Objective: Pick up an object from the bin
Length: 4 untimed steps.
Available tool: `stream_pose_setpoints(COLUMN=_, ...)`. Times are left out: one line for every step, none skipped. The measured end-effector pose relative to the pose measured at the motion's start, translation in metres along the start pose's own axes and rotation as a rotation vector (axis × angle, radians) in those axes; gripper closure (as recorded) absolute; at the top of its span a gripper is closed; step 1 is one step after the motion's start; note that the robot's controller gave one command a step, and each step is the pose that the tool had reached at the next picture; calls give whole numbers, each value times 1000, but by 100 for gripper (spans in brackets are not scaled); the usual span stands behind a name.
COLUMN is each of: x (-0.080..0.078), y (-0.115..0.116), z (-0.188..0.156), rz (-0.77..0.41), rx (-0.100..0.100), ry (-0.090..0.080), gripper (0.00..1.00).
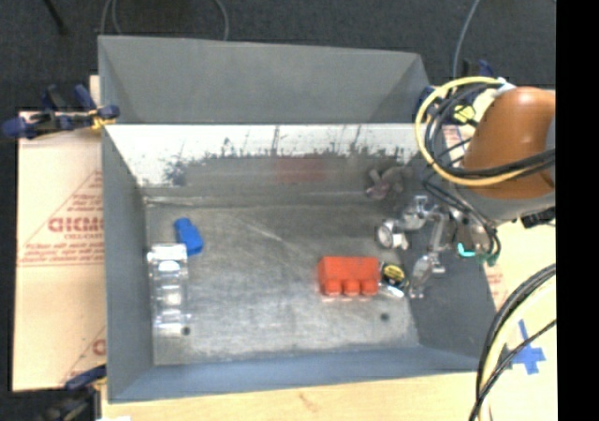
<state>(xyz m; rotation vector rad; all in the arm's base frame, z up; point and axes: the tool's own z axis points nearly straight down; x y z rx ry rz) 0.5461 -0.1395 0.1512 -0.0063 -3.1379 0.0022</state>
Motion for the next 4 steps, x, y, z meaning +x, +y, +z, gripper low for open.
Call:
stream_pose_setpoints(x=5, y=53, z=-38, rz=110, rx=-3, ry=-12, gripper=0)
stream_pose_setpoints(x=-1, y=58, z=80, rz=41, rx=2, ry=-16, gripper=0)
stream_pose_setpoints(x=-4, y=58, z=74, rz=37, rx=3, ry=-22, gripper=100)
stream_pose_setpoints(x=3, y=65, z=-78, rz=41, rx=-1, ry=-16, gripper=100)
